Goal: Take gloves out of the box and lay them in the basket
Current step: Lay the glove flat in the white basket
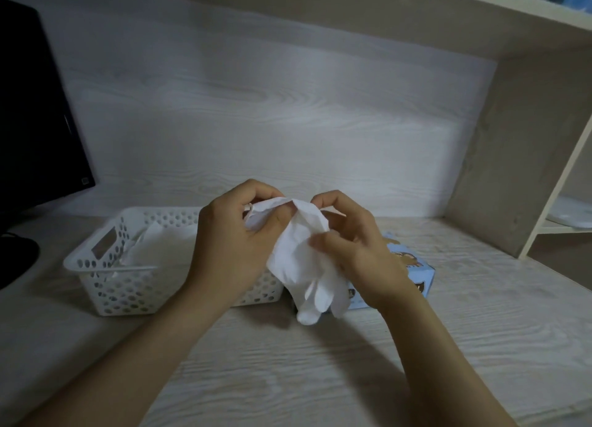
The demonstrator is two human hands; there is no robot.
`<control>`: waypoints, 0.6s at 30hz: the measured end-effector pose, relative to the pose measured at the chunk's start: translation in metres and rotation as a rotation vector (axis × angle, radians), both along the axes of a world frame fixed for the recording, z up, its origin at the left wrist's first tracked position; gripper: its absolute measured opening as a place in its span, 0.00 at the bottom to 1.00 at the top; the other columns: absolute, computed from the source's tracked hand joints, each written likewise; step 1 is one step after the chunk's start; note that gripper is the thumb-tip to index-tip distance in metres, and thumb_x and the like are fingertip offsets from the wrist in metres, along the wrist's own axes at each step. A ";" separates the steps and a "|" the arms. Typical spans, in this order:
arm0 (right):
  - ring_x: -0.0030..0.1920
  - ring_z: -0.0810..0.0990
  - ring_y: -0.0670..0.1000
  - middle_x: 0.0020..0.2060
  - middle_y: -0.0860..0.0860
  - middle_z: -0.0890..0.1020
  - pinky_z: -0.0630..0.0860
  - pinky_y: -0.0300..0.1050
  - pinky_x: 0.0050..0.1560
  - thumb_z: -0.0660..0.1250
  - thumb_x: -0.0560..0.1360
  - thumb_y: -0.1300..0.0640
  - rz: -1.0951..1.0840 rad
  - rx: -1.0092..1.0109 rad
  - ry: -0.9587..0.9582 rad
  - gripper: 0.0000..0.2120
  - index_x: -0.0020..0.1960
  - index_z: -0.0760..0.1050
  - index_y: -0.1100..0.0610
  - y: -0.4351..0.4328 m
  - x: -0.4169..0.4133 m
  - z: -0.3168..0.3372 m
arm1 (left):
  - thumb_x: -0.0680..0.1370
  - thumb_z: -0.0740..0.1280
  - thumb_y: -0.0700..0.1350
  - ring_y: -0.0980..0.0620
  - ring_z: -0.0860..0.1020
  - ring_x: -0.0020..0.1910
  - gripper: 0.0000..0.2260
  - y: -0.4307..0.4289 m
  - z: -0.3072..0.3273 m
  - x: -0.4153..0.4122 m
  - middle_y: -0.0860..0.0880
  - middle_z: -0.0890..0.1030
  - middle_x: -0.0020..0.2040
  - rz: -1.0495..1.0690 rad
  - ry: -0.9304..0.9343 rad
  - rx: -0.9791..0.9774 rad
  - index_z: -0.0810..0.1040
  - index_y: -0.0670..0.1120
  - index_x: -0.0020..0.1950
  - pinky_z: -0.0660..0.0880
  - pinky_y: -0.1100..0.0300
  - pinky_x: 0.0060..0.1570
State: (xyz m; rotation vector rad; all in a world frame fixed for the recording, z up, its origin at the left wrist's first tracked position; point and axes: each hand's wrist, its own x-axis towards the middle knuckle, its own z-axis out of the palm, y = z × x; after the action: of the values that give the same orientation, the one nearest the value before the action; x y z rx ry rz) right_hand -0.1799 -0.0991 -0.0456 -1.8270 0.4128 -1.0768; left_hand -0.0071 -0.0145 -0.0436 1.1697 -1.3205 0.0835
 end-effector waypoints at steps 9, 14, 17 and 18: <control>0.43 0.70 0.56 0.39 0.63 0.72 0.64 0.54 0.47 0.65 0.78 0.55 -0.105 0.237 -0.145 0.20 0.46 0.67 0.75 0.001 0.000 0.005 | 0.76 0.63 0.46 0.42 0.73 0.35 0.10 -0.004 0.002 0.014 0.46 0.76 0.33 -0.098 0.129 0.088 0.77 0.44 0.37 0.69 0.49 0.35; 0.45 0.68 0.57 0.42 0.59 0.71 0.63 0.56 0.48 0.68 0.74 0.50 -0.080 0.294 -0.138 0.27 0.46 0.64 0.75 0.008 -0.001 0.008 | 0.84 0.66 0.49 0.53 0.67 0.32 0.17 -0.004 0.005 0.018 0.53 0.69 0.30 -0.048 0.186 0.030 0.72 0.43 0.38 0.65 0.53 0.36; 0.40 0.66 0.62 0.40 0.63 0.69 0.62 0.56 0.41 0.67 0.74 0.52 -0.021 0.322 -0.127 0.25 0.46 0.66 0.76 0.012 0.000 0.011 | 0.84 0.67 0.49 0.55 0.68 0.32 0.15 -0.005 0.009 0.021 0.54 0.71 0.31 -0.048 0.270 -0.005 0.75 0.44 0.41 0.66 0.54 0.36; 0.40 0.66 0.63 0.40 0.63 0.69 0.61 0.55 0.41 0.67 0.74 0.51 0.008 0.333 -0.125 0.25 0.46 0.66 0.75 0.012 0.001 0.011 | 0.84 0.67 0.49 0.53 0.70 0.33 0.14 -0.005 0.010 0.022 0.50 0.73 0.32 -0.056 0.283 -0.023 0.75 0.44 0.41 0.67 0.54 0.36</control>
State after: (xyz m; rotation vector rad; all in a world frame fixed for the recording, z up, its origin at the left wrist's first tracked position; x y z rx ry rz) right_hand -0.1787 -0.0868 -0.0348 -1.4598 0.4783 -1.0419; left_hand 0.0148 -0.0195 -0.0337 1.0803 -1.0982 -0.1039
